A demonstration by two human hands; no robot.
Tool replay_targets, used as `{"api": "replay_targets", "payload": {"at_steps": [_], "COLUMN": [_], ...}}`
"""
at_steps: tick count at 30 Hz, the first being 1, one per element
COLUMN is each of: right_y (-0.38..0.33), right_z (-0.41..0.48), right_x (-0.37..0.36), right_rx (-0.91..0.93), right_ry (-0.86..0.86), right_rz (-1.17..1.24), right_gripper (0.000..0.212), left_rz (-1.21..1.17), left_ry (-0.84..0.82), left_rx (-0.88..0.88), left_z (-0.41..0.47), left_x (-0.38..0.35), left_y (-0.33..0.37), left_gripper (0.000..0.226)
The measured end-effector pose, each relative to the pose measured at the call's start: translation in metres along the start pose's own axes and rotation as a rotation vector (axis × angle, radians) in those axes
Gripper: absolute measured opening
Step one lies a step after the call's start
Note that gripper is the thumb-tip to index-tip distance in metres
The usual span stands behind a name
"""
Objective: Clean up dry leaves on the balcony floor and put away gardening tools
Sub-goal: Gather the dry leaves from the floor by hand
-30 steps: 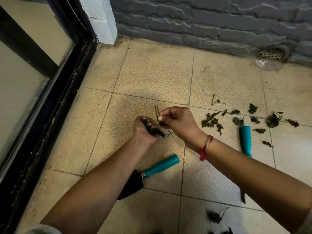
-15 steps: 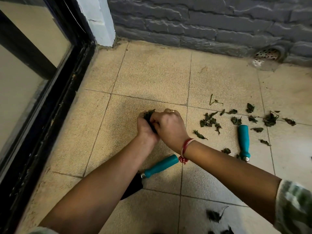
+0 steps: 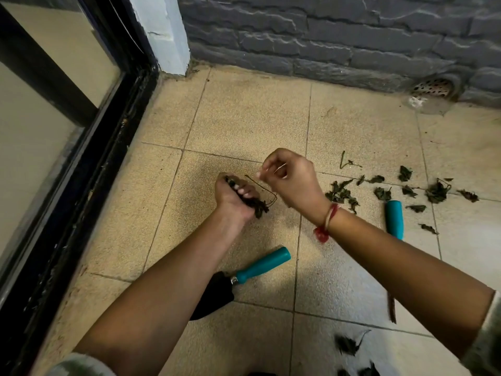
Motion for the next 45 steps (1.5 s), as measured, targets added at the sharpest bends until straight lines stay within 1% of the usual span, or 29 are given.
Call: {"api": "replay_targets", "payload": {"at_steps": [1, 2, 5, 6, 8, 10, 12, 14, 16, 18, 20, 22, 23, 24, 26, 29, 30, 31, 34, 36, 37, 38, 39, 40, 41, 42, 43, 44, 45], "right_y": [0.012, 0.023, 0.042, 0.047, 0.058, 0.061, 0.059, 0.051, 0.037, 0.014, -0.023, -0.046, -0.049, -0.048, -0.042, -0.036, -0.036, -0.038, -0.05, -0.059, -0.06, -0.058, -0.051, -0.041, -0.031, -0.019, -0.008, 0.007, 0.024], "right_z": [0.002, 0.001, -0.022, -0.032, -0.05, -0.053, -0.044, -0.033, -0.025, -0.024, -0.03, -0.043, -0.047, -0.048, -0.047, -0.039, -0.035, -0.032, -0.025, -0.024, -0.024, -0.023, -0.02, -0.016, -0.012, -0.008, -0.005, -0.002, 0.0], "right_x": [0.004, 0.005, -0.024, -0.04, -0.068, -0.082, -0.072, -0.053, -0.038, -0.03, -0.03, -0.046, -0.053, -0.057, -0.061, -0.059, -0.058, -0.056, -0.046, -0.046, -0.05, -0.054, -0.059, -0.059, -0.053, -0.043, -0.027, -0.009, 0.006], "right_rx": [-0.081, -0.149, -0.254, -0.293, -0.4, -0.41, -0.321, -0.22, -0.119, 0.013, 0.299, 0.576, 0.65, 0.675, 0.636, 0.525, 0.515, 0.517, 0.577, 0.654, 0.691, 0.711, 0.683, 0.583, 0.425, 0.285, 0.191, 0.122, 0.069], "right_ry": [-0.026, -0.08, -0.339, -0.403, -0.457, -0.405, -0.277, -0.141, -0.045, 0.022, 0.05, -0.005, -0.032, -0.059, -0.097, -0.101, -0.1, -0.089, -0.001, 0.006, -0.033, -0.098, -0.206, -0.33, -0.408, -0.42, -0.363, -0.276, -0.195], "right_rz": [0.052, 0.09, 0.177, 0.239, 0.481, 0.724, 0.786, 0.659, 0.456, 0.212, -0.104, -0.42, -0.531, -0.597, -0.625, -0.539, -0.528, -0.543, -0.678, -0.78, -0.81, -0.796, -0.705, -0.53, -0.289, -0.066, 0.093, 0.148, 0.083], "right_gripper": [0.02, 0.03, 0.067, 0.077, 0.091, 0.091, 0.071, 0.045, 0.033, 0.028, 0.025, 0.028, 0.029, 0.03, 0.03, 0.029, 0.027, 0.024, 0.016, 0.012, 0.012, 0.015, 0.022, 0.03, 0.035, 0.035, 0.033, 0.031, 0.029], "left_rz": [-0.026, -0.051, -0.106, -0.126, -0.146, -0.14, -0.136, -0.131, -0.094, -0.043, -0.006, 0.077, 0.135, 0.188, 0.217, 0.123, 0.106, 0.094, 0.037, 0.01, 0.009, -0.002, -0.014, -0.016, -0.039, -0.058, -0.07, -0.07, -0.044], "left_ry": [-0.005, -0.004, -0.016, -0.034, -0.069, -0.085, -0.073, -0.034, 0.009, 0.025, 0.027, 0.021, 0.023, 0.021, -0.012, -0.131, -0.142, -0.146, -0.22, -0.226, -0.206, -0.176, -0.133, -0.089, -0.053, -0.023, 0.0, 0.015, 0.023], "left_rx": [0.0, -0.005, -0.04, -0.046, -0.044, -0.048, -0.063, -0.073, -0.068, -0.06, -0.059, -0.031, -0.003, 0.027, 0.083, 0.135, 0.136, 0.132, 0.161, 0.13, 0.101, 0.071, 0.039, 0.031, 0.039, 0.039, 0.029, 0.022, 0.011], "left_z": [0.001, 0.002, 0.004, 0.005, 0.009, 0.01, 0.009, 0.01, 0.008, 0.005, 0.002, 0.002, 0.003, 0.002, 0.001, 0.002, 0.003, 0.005, 0.007, 0.012, 0.014, 0.018, 0.021, 0.023, 0.023, 0.021, 0.018, 0.015, 0.01], "left_x": [0.001, 0.003, 0.002, -0.001, -0.006, -0.01, -0.009, -0.002, 0.005, 0.005, -0.001, -0.006, -0.006, -0.006, -0.005, -0.013, -0.013, -0.013, -0.02, -0.02, -0.018, -0.013, -0.007, 0.0, 0.007, 0.011, 0.014, 0.016, 0.016], "left_y": [0.002, 0.005, 0.012, 0.013, 0.013, 0.012, 0.014, 0.017, 0.015, 0.012, 0.011, 0.011, 0.01, 0.007, 0.001, -0.009, -0.01, -0.01, -0.013, -0.007, -0.001, 0.005, 0.012, 0.016, 0.018, 0.021, 0.024, 0.027, 0.029], "left_gripper": [0.046, 0.043, 0.041, 0.044, 0.051, 0.052, 0.047, 0.045, 0.042, 0.038, 0.038, 0.039, 0.038, 0.037, 0.04, 0.056, 0.054, 0.048, 0.017, 0.015, 0.015, 0.016, 0.017, 0.017, 0.018, 0.026, 0.037, 0.045, 0.048]}}
Point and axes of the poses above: each hand's wrist, its own z-axis towards the middle knuckle, its own x-axis out of the back of the hand, y = z × x, the point moved 10 cm from there along z, towards the middle knuckle, and after that the axes turned 6 degrees about -y, right-handed, at the moved point
